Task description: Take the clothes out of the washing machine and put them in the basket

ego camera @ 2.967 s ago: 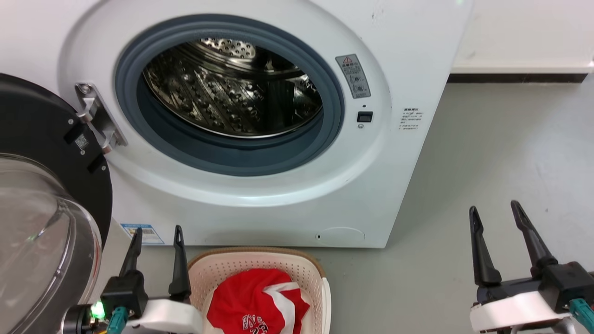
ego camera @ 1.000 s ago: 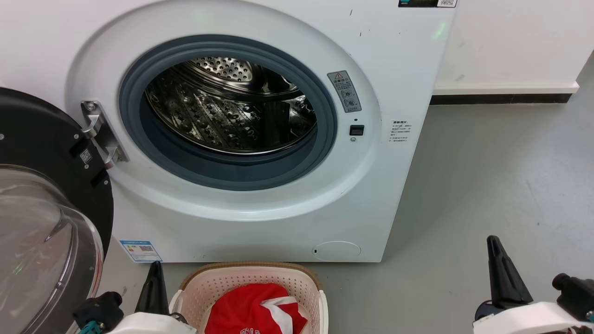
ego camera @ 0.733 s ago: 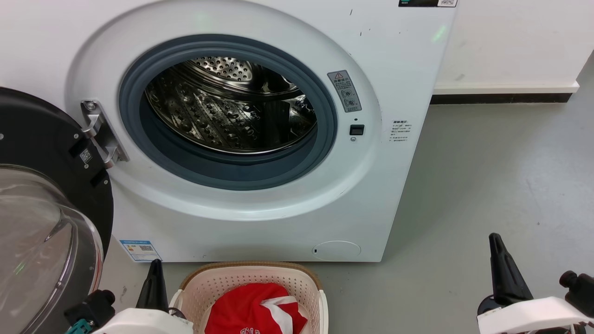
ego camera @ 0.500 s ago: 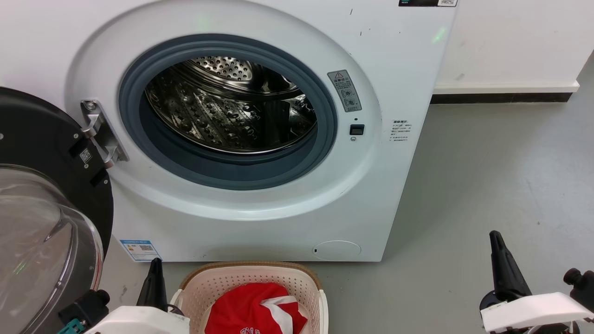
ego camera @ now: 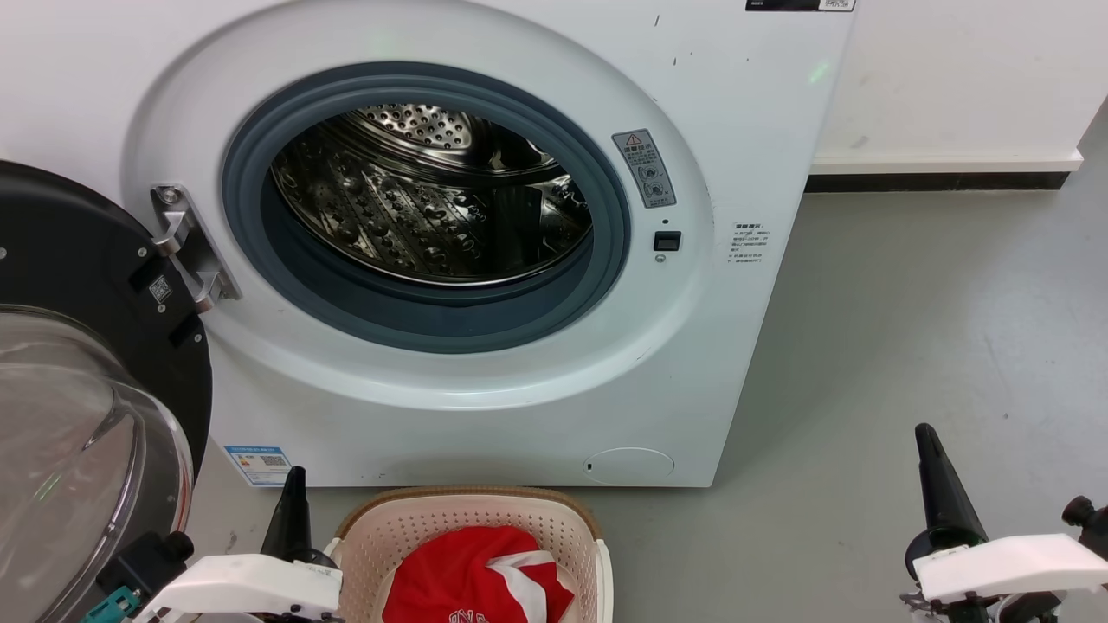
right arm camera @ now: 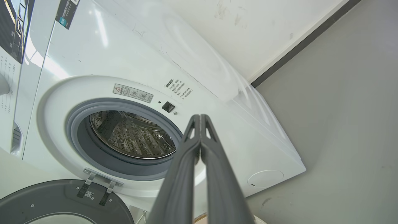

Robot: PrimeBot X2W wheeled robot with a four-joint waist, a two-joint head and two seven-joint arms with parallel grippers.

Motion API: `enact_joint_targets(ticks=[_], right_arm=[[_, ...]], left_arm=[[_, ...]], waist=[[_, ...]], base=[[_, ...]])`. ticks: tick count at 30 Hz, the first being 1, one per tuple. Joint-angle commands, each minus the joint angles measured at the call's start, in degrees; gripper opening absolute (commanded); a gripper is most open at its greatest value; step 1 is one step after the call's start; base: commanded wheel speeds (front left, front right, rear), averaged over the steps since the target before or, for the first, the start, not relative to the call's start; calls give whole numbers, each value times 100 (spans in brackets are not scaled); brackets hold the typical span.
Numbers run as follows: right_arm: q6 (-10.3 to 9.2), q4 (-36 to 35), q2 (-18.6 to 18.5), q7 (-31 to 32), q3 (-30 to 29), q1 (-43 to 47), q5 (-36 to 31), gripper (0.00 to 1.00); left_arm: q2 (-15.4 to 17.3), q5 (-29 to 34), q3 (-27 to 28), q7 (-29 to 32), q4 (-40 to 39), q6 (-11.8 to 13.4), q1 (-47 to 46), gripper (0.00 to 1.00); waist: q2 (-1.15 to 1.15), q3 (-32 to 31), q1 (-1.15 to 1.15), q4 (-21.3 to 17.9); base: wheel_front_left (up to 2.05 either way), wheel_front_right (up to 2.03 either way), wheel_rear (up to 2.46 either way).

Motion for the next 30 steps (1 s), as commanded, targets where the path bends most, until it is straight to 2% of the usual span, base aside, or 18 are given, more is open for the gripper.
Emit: enact_joint_targets(ticks=[1,30], right_arm=[[1,-28,-47,37,-18,-179,195,0],[0,222,-50,494,-118,-426,2109,0]], left_arm=[[7,-186,27,41,-45,-38,-143,0],[6,-2080,128,492,66,-234,-389,0]], waist=[[0,1,0,1],[0,28,0,26]], base=[[0,0,0],[0,0,0]])
